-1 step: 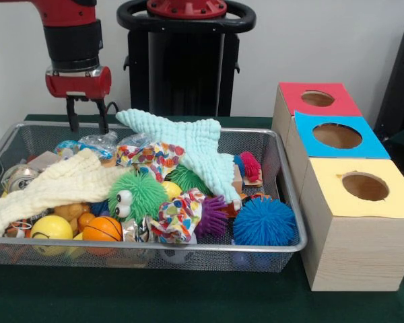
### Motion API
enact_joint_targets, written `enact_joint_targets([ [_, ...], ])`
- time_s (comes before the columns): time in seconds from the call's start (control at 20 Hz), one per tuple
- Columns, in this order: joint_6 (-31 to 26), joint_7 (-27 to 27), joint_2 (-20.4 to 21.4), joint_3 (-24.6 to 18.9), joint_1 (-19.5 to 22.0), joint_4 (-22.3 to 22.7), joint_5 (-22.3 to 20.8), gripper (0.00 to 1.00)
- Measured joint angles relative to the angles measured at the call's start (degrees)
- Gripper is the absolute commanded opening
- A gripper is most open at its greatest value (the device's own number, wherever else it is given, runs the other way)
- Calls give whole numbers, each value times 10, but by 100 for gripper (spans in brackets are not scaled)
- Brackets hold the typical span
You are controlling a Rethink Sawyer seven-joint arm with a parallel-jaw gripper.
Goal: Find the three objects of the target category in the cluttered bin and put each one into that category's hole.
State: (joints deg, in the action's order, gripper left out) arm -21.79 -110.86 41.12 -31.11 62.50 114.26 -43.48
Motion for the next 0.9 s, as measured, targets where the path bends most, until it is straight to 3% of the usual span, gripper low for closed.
enact_joint_targets([
  [0.35,0,0,9,-4,3,13,-1,100],
  [0.9,5,0,-31,10,-22,12,-55,100],
])
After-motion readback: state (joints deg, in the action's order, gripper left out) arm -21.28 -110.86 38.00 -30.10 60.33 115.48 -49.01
